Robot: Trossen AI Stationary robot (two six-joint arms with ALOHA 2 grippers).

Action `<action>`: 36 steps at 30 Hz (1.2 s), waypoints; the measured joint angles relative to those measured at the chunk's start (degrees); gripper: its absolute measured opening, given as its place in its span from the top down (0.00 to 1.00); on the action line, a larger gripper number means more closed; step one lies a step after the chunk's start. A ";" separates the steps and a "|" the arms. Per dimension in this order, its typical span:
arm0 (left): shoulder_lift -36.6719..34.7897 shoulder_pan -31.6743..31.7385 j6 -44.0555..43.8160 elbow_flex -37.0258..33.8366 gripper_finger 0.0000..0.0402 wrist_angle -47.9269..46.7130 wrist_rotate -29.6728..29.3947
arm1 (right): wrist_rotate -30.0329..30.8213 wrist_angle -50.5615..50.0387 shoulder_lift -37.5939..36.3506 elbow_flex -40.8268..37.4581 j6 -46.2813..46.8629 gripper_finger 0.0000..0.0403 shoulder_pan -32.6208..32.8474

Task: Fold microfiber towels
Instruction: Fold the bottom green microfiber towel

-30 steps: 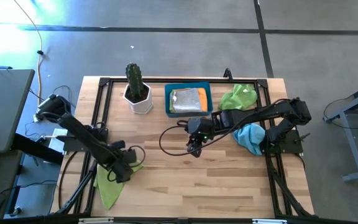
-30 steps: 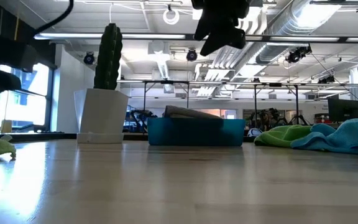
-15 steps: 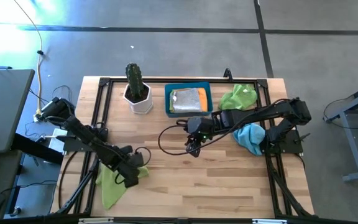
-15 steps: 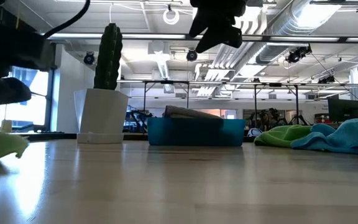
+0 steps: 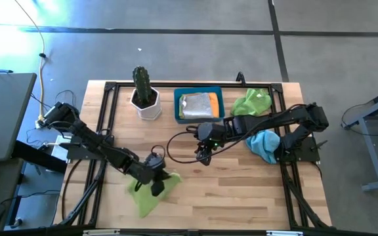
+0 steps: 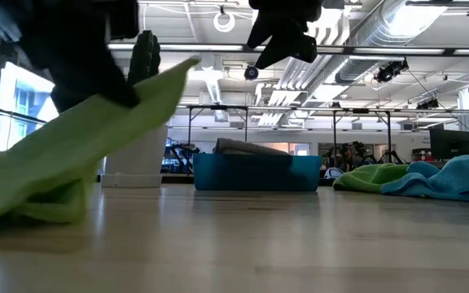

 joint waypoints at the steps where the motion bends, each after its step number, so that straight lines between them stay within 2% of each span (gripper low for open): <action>1: 0.01 0.54 0.68 0.02 1.00 1.79 -0.43 | 0.00 0.00 0.00 0.02 0.00 0.56 0.00; 8: -0.01 5.02 5.86 0.09 1.00 9.54 -2.34 | 0.00 -0.02 0.00 0.02 0.00 0.56 0.00; 19: -0.01 14.09 9.05 0.09 1.00 10.53 -2.20 | 0.00 0.73 0.00 0.01 0.15 0.56 0.00; 25: -0.01 18.33 11.89 0.09 1.00 10.68 2.23 | 0.00 5.68 0.00 0.02 0.05 0.56 0.04; 29: -0.01 20.25 13.03 0.09 1.00 10.72 5.15 | 0.20 5.52 0.00 0.02 -0.07 0.56 -0.10; 34: -0.03 21.17 12.45 0.09 1.00 10.77 6.05 | 1.75 5.99 0.00 0.02 -9.22 0.56 -1.61; 36: -0.03 21.06 10.61 0.09 1.00 10.77 5.63 | 1.37 5.93 -0.03 0.02 -10.07 0.56 -2.43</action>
